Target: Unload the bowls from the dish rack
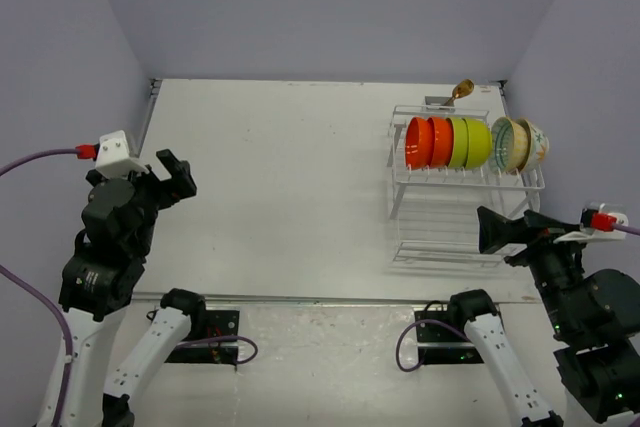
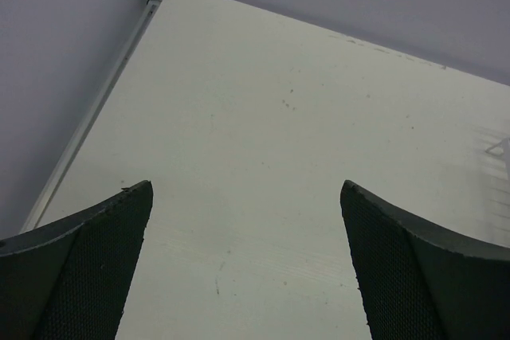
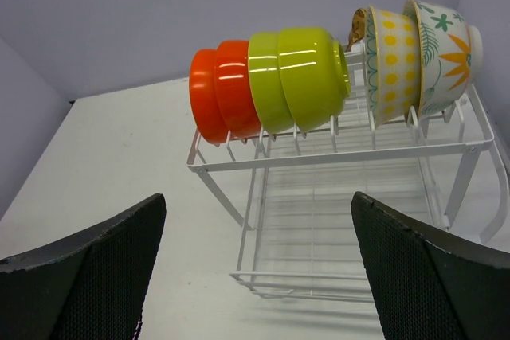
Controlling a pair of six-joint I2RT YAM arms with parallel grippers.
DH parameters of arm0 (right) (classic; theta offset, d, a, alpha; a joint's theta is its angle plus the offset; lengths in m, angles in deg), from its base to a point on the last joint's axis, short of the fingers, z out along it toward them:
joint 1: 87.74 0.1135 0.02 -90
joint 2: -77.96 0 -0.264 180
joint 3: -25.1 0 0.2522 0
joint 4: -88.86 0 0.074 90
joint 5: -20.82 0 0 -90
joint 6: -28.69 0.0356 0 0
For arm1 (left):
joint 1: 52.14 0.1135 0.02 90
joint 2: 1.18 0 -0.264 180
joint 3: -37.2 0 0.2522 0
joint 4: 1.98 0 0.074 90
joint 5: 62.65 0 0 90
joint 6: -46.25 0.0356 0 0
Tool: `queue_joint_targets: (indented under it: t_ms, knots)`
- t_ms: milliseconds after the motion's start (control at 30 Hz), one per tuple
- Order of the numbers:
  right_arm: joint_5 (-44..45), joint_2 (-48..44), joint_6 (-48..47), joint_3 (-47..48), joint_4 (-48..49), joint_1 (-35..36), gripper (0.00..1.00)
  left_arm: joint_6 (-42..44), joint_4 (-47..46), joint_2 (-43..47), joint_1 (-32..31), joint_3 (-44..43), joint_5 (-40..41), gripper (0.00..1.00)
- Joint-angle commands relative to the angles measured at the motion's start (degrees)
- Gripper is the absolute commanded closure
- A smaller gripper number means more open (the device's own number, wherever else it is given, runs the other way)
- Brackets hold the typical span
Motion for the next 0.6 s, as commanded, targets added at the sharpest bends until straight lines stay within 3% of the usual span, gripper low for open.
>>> queue_joint_targets:
  t_ms: [0, 133, 233, 367, 400, 467, 567]
  knots:
    - [1.5, 0.4, 0.2, 0.1, 1.9, 0.1, 0.01, -3.1, -2.6, 0.2, -0.2, 0.7, -1.4, 0.00]
    - [0.4, 0.2, 1.1, -1.1, 2.1, 0.1, 0.01, -8.1, -7.7, 0.3, -0.2, 2.1, -13.3, 0.00]
    - [-5.8, -0.7, 0.7, -2.9, 3.7, 0.1, 0.01, -14.1, -14.3, -1.3, -0.2, 4.0, -24.8, 0.00]
    - [-13.4, -2.1, 0.8, -5.5, 6.5, 0.1, 0.01, -27.2, -33.6, -6.5, -0.2, 10.5, -47.9, 0.00]
    - [-13.7, -2.1, 1.5, -6.0, 6.7, 0.1, 0.01, -32.7, -40.5, -10.2, -0.8, 11.2, -50.4, 0.00]
    - [-13.7, -1.8, 1.9, -5.9, 6.6, 0.1, 0.01, -35.7, -46.2, -13.6, -3.1, 10.3, -51.7, 0.00]
    - [-13.8, -1.8, 2.0, -5.5, 6.5, 0.1, 0.01, -35.1, -46.7, -18.5, -11.1, 4.5, -44.1, 0.00]
